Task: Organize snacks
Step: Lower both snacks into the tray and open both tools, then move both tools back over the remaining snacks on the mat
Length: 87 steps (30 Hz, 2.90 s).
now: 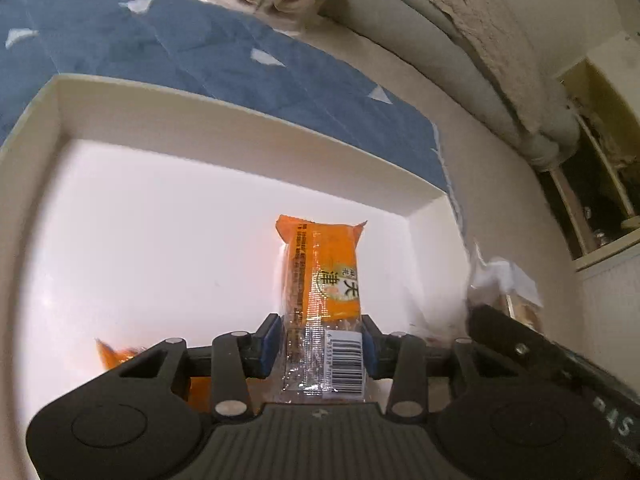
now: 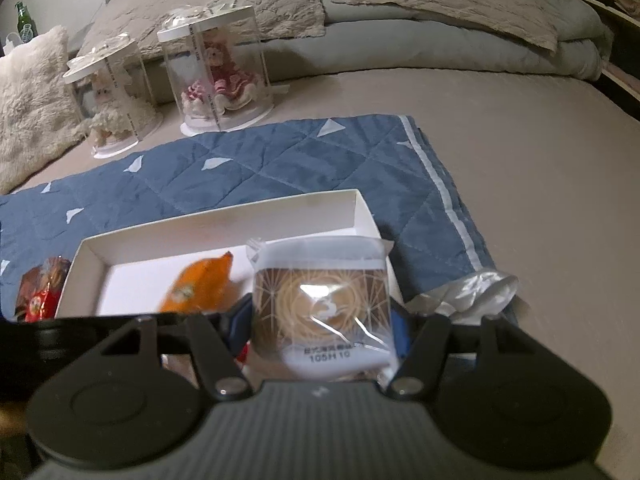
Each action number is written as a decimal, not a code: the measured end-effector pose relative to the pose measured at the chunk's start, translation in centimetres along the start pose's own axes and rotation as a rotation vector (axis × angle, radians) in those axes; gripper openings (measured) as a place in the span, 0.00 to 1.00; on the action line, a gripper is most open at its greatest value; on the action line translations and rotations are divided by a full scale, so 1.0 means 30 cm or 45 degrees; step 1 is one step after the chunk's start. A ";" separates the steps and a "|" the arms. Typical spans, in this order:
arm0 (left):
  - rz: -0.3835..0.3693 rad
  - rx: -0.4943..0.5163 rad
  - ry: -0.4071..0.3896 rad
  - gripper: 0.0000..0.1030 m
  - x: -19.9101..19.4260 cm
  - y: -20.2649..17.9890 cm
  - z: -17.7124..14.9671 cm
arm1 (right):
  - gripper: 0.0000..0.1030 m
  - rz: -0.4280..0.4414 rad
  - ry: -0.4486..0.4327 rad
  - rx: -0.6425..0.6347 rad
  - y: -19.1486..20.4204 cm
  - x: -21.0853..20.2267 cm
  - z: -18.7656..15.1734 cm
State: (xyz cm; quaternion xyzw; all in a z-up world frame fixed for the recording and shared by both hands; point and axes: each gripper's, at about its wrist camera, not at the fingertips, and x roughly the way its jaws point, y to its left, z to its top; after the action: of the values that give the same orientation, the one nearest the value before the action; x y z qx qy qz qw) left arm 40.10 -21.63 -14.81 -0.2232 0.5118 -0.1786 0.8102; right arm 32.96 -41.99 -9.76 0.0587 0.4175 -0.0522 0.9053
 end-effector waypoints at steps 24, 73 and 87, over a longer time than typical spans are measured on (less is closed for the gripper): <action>0.141 0.047 -0.045 0.55 -0.068 -0.004 -0.033 | 0.85 -0.004 0.008 0.077 -0.023 -0.001 -0.028; 0.231 0.299 -0.042 0.65 -0.196 -0.051 -0.060 | 0.57 0.010 0.058 0.109 -0.038 -0.034 -0.045; 0.292 0.349 -0.112 0.95 -0.351 -0.076 -0.099 | 0.75 0.028 -0.024 0.051 -0.034 -0.197 -0.103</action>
State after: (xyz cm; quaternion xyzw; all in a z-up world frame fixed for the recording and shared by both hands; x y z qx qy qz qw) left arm 32.91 -18.62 -6.79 -0.0586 0.4689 -0.1431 0.8696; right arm 26.68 -42.28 -7.32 0.0809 0.4070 -0.0511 0.9084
